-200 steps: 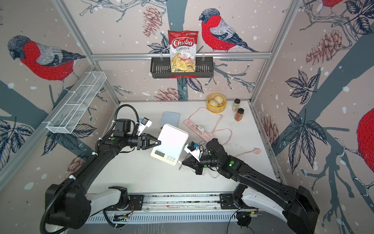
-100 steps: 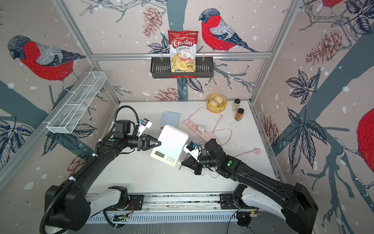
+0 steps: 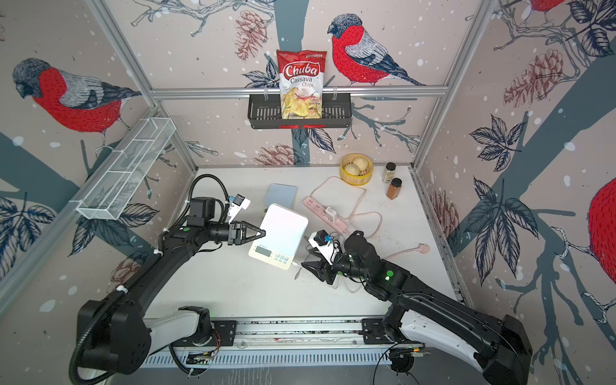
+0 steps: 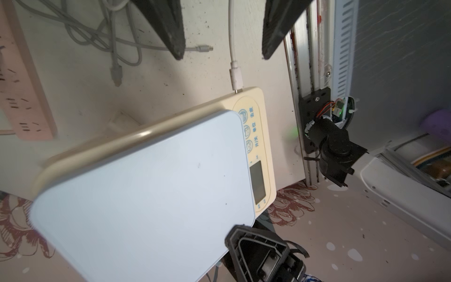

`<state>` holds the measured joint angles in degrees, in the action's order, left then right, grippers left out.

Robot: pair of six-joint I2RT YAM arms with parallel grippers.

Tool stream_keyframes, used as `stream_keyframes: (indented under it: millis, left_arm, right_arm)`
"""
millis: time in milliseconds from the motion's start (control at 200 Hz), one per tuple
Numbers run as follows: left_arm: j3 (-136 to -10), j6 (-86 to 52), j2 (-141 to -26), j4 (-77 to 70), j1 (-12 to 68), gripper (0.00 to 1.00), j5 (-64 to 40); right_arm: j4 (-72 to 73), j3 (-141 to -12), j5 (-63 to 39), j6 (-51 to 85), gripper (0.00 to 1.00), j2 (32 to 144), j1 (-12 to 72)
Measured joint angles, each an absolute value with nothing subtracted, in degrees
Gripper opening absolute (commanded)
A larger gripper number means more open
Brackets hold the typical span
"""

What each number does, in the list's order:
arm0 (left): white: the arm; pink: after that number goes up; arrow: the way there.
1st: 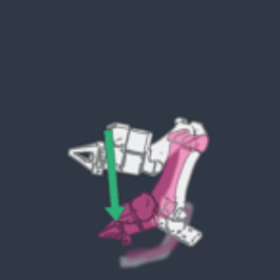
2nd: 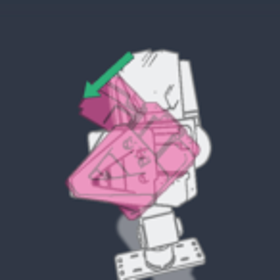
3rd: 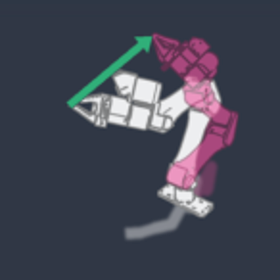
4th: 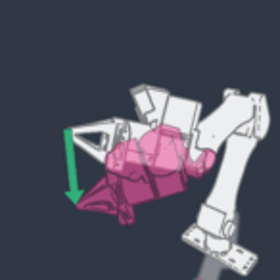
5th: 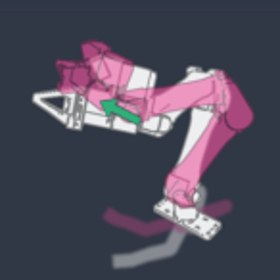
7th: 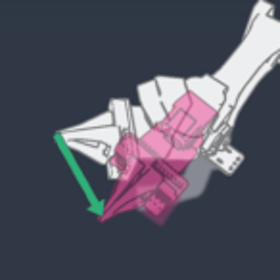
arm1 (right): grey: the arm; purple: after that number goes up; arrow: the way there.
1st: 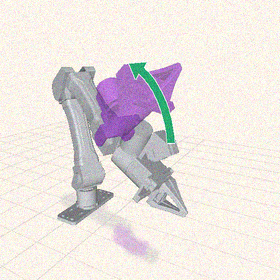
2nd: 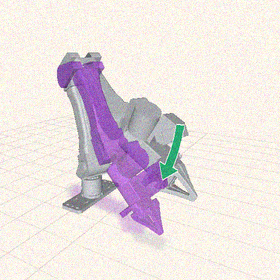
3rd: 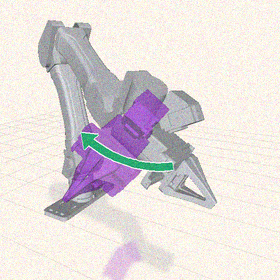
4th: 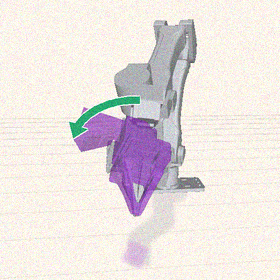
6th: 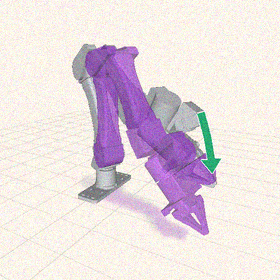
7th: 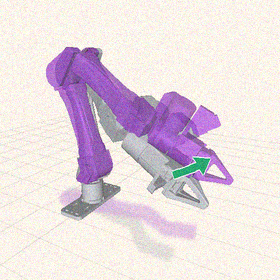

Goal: Charge the electronic scale
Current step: Insert the charging cable into the electronic scale.

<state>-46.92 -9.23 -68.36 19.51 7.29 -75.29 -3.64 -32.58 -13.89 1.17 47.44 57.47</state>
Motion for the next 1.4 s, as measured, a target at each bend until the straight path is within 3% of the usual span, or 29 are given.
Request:
stream_keyframes:
  millis: [180, 490, 585, 735, 986, 1396]
  left_arm:
    - [-46.6, -12.3, -68.5, 19.4, 6.9, 0.00, -71.6]
    - [-46.3, -15.7, -67.2, 19.1, 6.7, 0.00, -69.1]
    - [-46.3, -16.3, -66.8, 19.1, 6.6, 0.00, -69.0]
    - [-46.2, -16.4, -66.6, 19.1, 6.6, 0.00, -69.1]
    - [-46.2, -14.7, -66.6, 20.1, 6.5, 0.00, -69.1]
    - [-45.5, -13.5, -66.6, 20.4, 6.5, 0.00, -68.9]
  right_arm:
    - [-7.7, -36.9, -0.4, -2.1, 0.51, 55.3, 66.5]
    - [-11.4, -43.0, 11.2, -5.6, 0.47, 67.4, 70.7]
    - [-11.5, -43.7, 12.8, -6.2, 0.42, 69.1, 70.9]
    - [-11.6, -44.6, 14.1, -7.5, 0.26, 70.9, 71.1]
    - [-12.4, -45.5, 14.5, -9.3, 0.08, 73.2, 71.1]
    - [-14.4, -47.1, 15.2, -11.9, 0.00, 75.1, 71.9]
